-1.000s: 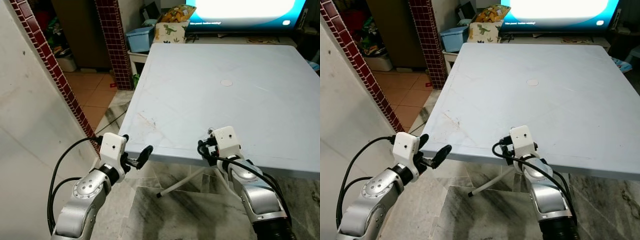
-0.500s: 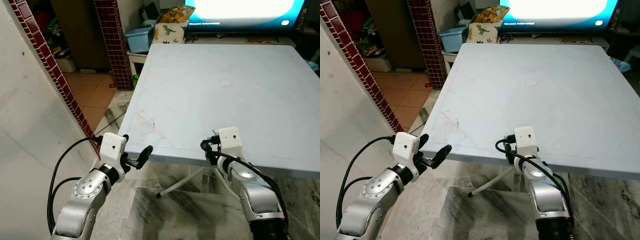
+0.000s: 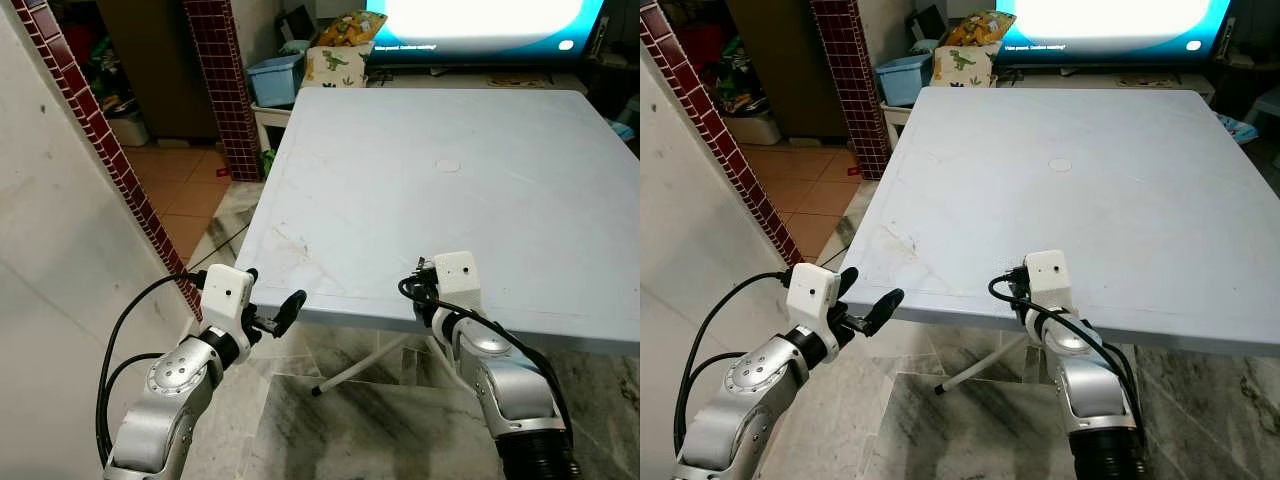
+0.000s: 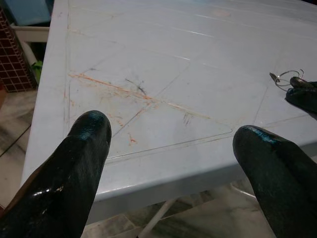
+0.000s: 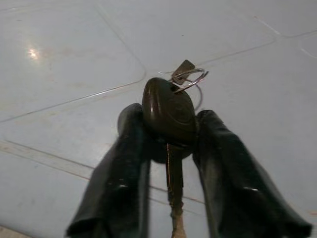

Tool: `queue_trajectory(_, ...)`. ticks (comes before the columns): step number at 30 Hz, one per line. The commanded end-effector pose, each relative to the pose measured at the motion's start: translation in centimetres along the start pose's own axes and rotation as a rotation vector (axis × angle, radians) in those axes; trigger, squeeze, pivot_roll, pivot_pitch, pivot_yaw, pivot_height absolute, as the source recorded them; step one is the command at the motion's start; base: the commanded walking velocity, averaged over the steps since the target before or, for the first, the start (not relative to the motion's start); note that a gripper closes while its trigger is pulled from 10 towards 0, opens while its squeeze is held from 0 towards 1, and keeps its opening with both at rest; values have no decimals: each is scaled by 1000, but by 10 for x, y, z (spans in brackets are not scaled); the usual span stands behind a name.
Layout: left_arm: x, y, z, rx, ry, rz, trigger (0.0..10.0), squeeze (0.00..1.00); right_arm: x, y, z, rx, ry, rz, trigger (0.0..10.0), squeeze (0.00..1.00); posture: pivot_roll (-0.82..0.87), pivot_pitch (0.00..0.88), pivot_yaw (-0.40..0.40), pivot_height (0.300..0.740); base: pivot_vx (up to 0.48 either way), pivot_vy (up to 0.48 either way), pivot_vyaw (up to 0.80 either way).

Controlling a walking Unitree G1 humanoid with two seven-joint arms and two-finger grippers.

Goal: Hang keys on a hook

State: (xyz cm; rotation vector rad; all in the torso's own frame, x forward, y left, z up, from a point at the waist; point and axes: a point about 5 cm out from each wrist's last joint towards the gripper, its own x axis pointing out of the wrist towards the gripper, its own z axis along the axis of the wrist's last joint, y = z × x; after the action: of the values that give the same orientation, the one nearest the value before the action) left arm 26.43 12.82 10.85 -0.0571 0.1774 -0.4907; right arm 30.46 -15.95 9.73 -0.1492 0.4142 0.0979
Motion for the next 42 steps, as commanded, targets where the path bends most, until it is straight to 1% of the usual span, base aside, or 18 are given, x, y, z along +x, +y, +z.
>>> queue_trajectory(1,1,2,0,10,5,7,10000,0,2,1,-10,-5,56,9,0,0,-29,64,90,740,0,0,0)
queue_trajectory(12,2,2,0,12,2,7,10000,0,2,-3,-9,-66,44,5,0,0,-33,61,88,740,0,0,0)
queue_trajectory(14,2,2,0,13,0,8,10000,0,2,-4,-8,-100,37,3,0,0,-33,59,88,740,0,0,0)
queue_trajectory(16,2,2,0,12,-3,11,10000,0,3,-8,-6,-156,20,-9,0,0,-34,54,87,740,0,0,0)
queue_trajectory(19,2,2,0,12,-4,12,10000,0,5,-14,0,-159,3,-31,0,0,-36,43,91,740,0,0,0)
queue_trajectory(21,2,2,0,13,-4,12,10000,0,7,-17,5,-178,-15,-44,0,0,-36,43,91,740,0,0,0)
queue_trajectory(22,2,2,0,14,-5,11,10000,0,8,-19,13,-234,-53,-62,0,0,-35,34,92,740,0,0,0)
queue_trajectory(27,3,3,0,17,-4,10,10000,0,10,-24,37,-389,-182,-123,0,0,-31,25,96,740,0,0,0)
queue_trajectory(29,3,3,0,18,-4,10,10000,0,11,-23,39,-399,-195,-127,0,0,-29,23,97,740,0,0,0)
queue_trajectory(30,3,4,0,21,-4,10,10000,0,10,-22,47,-459,-249,-138,0,0,-26,18,100,740,0,0,0)
queue_trajectory(33,3,5,0,23,-5,10,10000,0,10,-21,53,-517,-290,-141,0,0,-25,16,102,740,0,0,0)
queue_trajectory(34,3,5,0,23,-5,10,10000,0,10,-21,53,-517,-290,-141,0,0,-25,16,102,740,0,0,0)
queue_trajectory(35,3,5,0,25,-6,10,10000,0,10,-19,55,-559,-310,-136,1373,0,-24,12,103,740,0,0,0)
queue_trajectory(36,2,5,0,27,-7,10,10000,0,9,-18,57,-609,-326,-130,3412,0,-24,11,104,740,0,0,0)
queue_trajectory(37,2,5,0,28,-8,10,10000,0,9,-16,58,-662,-343,-124,4863,0,-24,11,104,740,0,0,0)
queue_trajectory(38,2,5,0,28,-8,10,10000,0,9,-16,58,-662,-343,-124,4863,0,-24,11,104,740,0,0,0)
queue_trajectory(39,2,6,1,29,-9,10,10000,0,9,-15,58,-692,-353,-122,10000,0,-25,9,106,740,0,0,0)
queue_trajectory(42,3,5,2,29,-15,8,10000,0,7,-12,56,-827,-385,-94,10000,0,-26,4,107,740,0,0,0)
